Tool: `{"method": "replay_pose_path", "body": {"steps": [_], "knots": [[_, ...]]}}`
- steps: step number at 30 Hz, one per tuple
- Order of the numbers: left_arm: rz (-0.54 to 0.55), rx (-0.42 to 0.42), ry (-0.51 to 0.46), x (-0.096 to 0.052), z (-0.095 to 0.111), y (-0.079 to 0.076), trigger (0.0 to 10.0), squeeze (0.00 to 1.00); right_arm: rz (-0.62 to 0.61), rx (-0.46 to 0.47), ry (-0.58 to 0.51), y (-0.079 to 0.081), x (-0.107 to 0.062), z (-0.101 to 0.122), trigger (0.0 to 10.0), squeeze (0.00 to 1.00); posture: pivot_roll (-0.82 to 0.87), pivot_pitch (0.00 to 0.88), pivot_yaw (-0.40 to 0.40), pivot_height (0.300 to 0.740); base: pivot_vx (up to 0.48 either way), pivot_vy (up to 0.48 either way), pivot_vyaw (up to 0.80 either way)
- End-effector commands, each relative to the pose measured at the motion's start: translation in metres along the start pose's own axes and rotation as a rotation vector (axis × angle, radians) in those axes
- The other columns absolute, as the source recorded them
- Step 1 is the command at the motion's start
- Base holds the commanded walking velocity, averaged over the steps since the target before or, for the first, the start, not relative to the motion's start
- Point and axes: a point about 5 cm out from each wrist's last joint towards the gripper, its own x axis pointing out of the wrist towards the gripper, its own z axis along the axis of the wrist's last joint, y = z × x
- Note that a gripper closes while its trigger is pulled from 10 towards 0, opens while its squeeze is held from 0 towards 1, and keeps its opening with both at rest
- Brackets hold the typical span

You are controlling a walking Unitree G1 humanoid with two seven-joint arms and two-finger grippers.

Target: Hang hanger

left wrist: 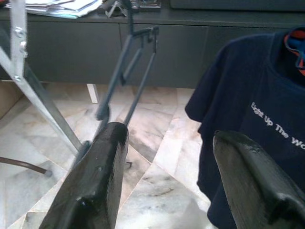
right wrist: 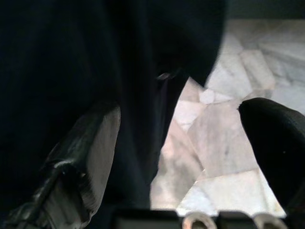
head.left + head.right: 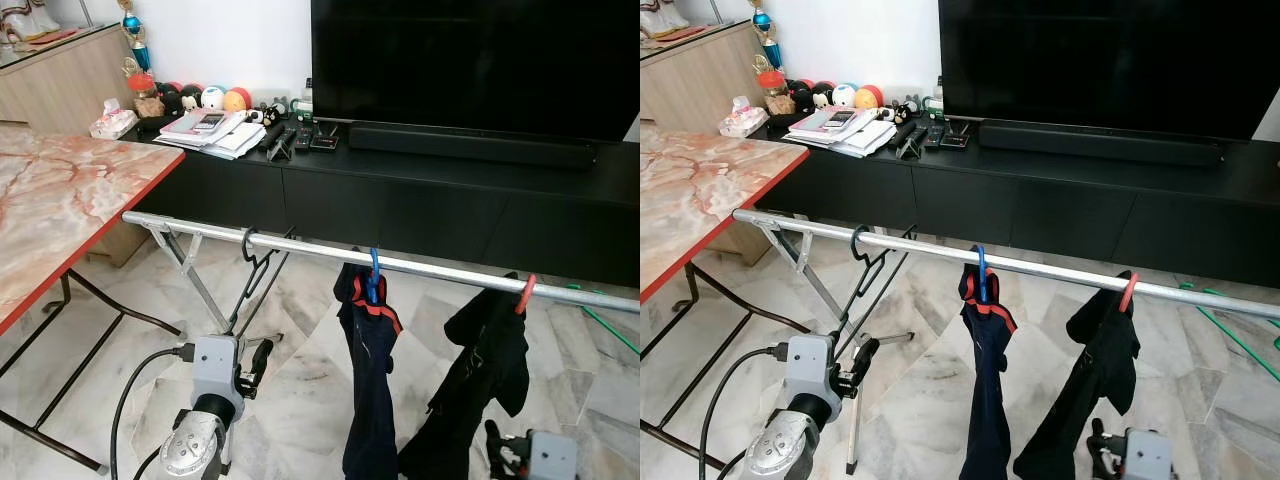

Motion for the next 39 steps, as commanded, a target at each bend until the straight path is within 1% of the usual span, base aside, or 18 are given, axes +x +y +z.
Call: {"method": "replay_pose_path", "body": {"steps": [1,3,4,7,8,10,12,13,18,22,24,26,29,32,34,36,38,39], "knots": [[-0.001,0.019,0.005,0.0,-0.001,0.001,10.0,0.0,-0.019,-0.002,-0.067,-0.003,0.001,0.013,10.0,0.0,-0.01,0.061,0.022,0.74,0.0,0.0,0.0],[0.001,0.02,0.003,0.0,-0.001,0.002,10.0,0.0,-0.03,0.006,-0.12,-0.002,0.0,0.024,10.0,0.0,-0.01,0.06,0.021,0.74,0.0,0.0,0.0],[0.003,0.021,0.002,0.0,-0.001,0.003,10.0,0.0,-0.02,-0.026,-0.172,-0.002,-0.003,0.036,10.0,0.0,-0.01,0.059,0.022,0.74,0.0,0.0,0.0],[0.001,0.021,0.002,0.0,-0.001,0.002,10.0,0.0,-0.001,-0.067,-0.237,-0.001,-0.008,0.05,10.0,0.0,-0.02,0.058,0.021,0.74,0.0,0.0,0.0],[-0.002,0.021,0.001,0.0,-0.001,0.001,10.0,0.0,-0.002,-0.077,-0.276,-0.002,-0.012,0.059,10.0,0.0,-0.02,0.056,0.022,0.74,0.0,0.0,0.0],[-0.005,0.02,0.001,0.0,-0.001,0.001,10.0,0.0,-0.016,-0.097,-0.308,-0.006,-0.013,0.063,10.0,0.0,-0.02,0.054,0.022,0.74,0.0,0.0,0.0],[-0.006,0.019,0.001,0.0,-0.001,0.001,10.0,0.0,-0.03,-0.094,-0.315,-0.009,-0.013,0.065,10.0,0.0,-0.02,0.053,0.023,0.74,0.0,0.0,0.0],[-0.009,0.019,0.001,0.001,-0.001,0.0,10.0,0.0,-0.053,-0.089,-0.329,-0.013,-0.012,0.069,10.0,0.0,-0.02,0.053,0.023,0.74,0.0,0.0,0.0],[-0.016,0.018,0.001,0.002,-0.002,-0.002,10.0,0.0,-0.045,-0.091,-0.346,-0.013,-0.007,0.083,10.0,0.0,-0.02,0.044,0.024,0.74,0.0,0.0,0.0],[-0.018,0.02,0.0,0.002,-0.001,-0.001,10.0,0.0,-0.016,-0.084,-0.369,-0.005,0.003,0.096,10.0,0.0,-0.02,0.037,0.02,0.74,0.0,0.0,0.0],[-0.017,0.02,-0.001,0.002,-0.001,-0.001,10.0,0.0,-0.002,-0.083,-0.372,-0.003,0.005,0.097,10.0,0.0,-0.02,0.035,0.019,0.74,0.0,0.0,0.0],[-0.016,0.021,0.0,0.002,-0.002,-0.001,10.0,0.0,0.048,-0.097,-0.346,0.005,0.009,0.097,10.0,0.0,-0.02,0.033,0.02,0.74,0.0,0.0,0.0],[-0.019,0.022,0.002,0.002,-0.002,-0.001,10.0,0.0,0.076,-0.122,-0.333,0.009,0.011,0.095,10.0,0.0,-0.02,0.031,0.021,0.74,0.0,0.0,0.0],[-0.021,0.023,0.002,0.001,-0.002,-0.002,10.0,0.0,0.101,-0.124,-0.317,0.013,0.013,0.094,10.0,0.0,-0.01,0.03,0.022,0.74,0.0,0.0,0.0],[-0.024,0.024,0.002,0.001,-0.002,-0.002,10.0,0.0,0.16,-0.132,-0.301,0.02,0.014,0.092,10.0,0.0,-0.01,0.03,0.023,0.74,0.0,0.0,0.0],[-0.025,0.024,0.002,0.001,-0.002,-0.002,10.0,0.0,0.182,-0.142,-0.294,0.022,0.015,0.091,10.0,0.0,-0.01,0.03,0.023,0.74,0.0,0.0,0.0],[-0.027,0.026,0.003,0.002,-0.002,-0.002,10.0,0.0,0.155,-0.169,-0.302,0.021,0.017,0.093,10.0,0.0,-0.01,0.03,0.023,0.74,0.0,0.0,0.0],[-0.028,0.027,0.004,0.001,-0.003,-0.002,10.0,0.0,0.106,-0.174,-0.306,0.016,0.02,0.094,10.0,0.0,-0.01,0.031,0.025,0.74,0.0,0.0,0.0]]}}
